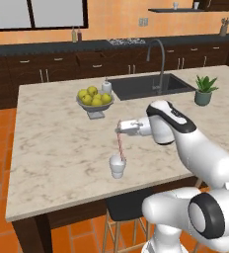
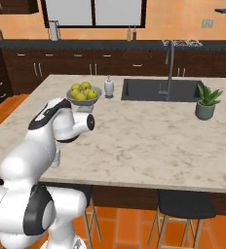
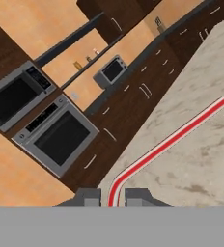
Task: Take a straw from the drawer in front and place it inside the glass cup on the dining counter.
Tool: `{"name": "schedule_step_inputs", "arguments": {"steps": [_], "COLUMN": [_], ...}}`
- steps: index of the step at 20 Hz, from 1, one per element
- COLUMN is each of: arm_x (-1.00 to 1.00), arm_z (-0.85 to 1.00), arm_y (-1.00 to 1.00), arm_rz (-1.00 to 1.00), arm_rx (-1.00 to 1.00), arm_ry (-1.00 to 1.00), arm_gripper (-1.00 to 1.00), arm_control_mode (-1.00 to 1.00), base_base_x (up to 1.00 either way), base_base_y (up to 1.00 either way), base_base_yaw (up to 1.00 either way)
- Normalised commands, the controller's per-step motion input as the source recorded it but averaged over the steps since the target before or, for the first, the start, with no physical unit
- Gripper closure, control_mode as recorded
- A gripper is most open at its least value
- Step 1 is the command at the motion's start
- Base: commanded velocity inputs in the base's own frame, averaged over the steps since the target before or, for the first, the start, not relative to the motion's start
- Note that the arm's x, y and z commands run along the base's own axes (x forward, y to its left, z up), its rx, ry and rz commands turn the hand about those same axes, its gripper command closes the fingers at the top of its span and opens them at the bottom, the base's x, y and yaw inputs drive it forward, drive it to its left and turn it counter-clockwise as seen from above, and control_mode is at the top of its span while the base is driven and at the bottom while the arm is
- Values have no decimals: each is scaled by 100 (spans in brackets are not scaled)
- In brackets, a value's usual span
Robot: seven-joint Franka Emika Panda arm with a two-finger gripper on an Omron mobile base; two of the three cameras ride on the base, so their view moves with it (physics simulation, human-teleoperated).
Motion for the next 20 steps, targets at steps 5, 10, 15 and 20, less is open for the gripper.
{"name": "schedule_step_inputs", "arguments": {"steps": [5, 10, 15, 20], "arm_x": [25, 23, 10, 1], "arm_z": [-21, -20, -15, -20], "arm_y": [2, 1, 11, 12], "arm_rz": [7, 7, 7, 7], "arm_rx": [5, 2, 3, 4], "arm_ry": [-2, -5, -5, -4], "arm_gripper": [100, 100, 100, 100], "arm_control_mode": [-100, -100, -100, -100], "base_base_x": [0, 0, 0, 0], "base_base_y": [0, 0, 0, 0], "base_base_yaw": [0, 0, 0, 0]}}
